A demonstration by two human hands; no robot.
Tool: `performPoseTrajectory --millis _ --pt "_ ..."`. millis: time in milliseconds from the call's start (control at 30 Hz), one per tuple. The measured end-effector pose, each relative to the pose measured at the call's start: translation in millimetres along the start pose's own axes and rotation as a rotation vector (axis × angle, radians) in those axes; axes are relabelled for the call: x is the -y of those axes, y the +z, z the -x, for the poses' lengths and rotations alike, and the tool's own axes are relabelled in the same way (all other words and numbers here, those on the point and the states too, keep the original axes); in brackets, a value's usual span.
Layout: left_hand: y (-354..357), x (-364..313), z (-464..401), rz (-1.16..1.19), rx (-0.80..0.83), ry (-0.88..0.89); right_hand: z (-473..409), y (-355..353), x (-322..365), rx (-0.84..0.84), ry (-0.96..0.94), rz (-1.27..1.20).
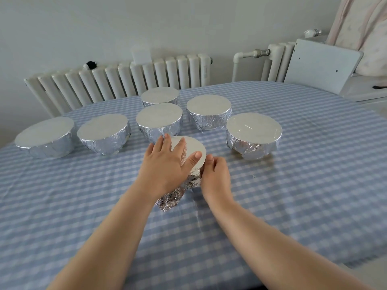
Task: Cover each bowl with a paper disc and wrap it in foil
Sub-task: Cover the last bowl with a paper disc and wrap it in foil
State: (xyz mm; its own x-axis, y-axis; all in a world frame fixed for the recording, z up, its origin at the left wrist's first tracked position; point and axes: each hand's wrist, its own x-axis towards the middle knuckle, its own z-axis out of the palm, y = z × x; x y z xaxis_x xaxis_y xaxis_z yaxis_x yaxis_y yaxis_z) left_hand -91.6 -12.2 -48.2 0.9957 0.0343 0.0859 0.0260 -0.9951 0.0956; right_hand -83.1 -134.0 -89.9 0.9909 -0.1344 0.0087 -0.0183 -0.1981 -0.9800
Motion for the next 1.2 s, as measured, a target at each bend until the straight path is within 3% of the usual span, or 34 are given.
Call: performPoseTrajectory --millis 700,1000,1200 --pt "6 2 -2 0.000 -0.032 -0.024 8 -13 16 0.028 0.072 -0.129" --pt "5 3 -3 -0.002 -0.021 -0.015 15 -32 -7 0.245 -0.169 0.297" --pt "3 1 -2 -0.006 0.007 -0.010 16 -31 -4 0.205 -0.229 0.485"
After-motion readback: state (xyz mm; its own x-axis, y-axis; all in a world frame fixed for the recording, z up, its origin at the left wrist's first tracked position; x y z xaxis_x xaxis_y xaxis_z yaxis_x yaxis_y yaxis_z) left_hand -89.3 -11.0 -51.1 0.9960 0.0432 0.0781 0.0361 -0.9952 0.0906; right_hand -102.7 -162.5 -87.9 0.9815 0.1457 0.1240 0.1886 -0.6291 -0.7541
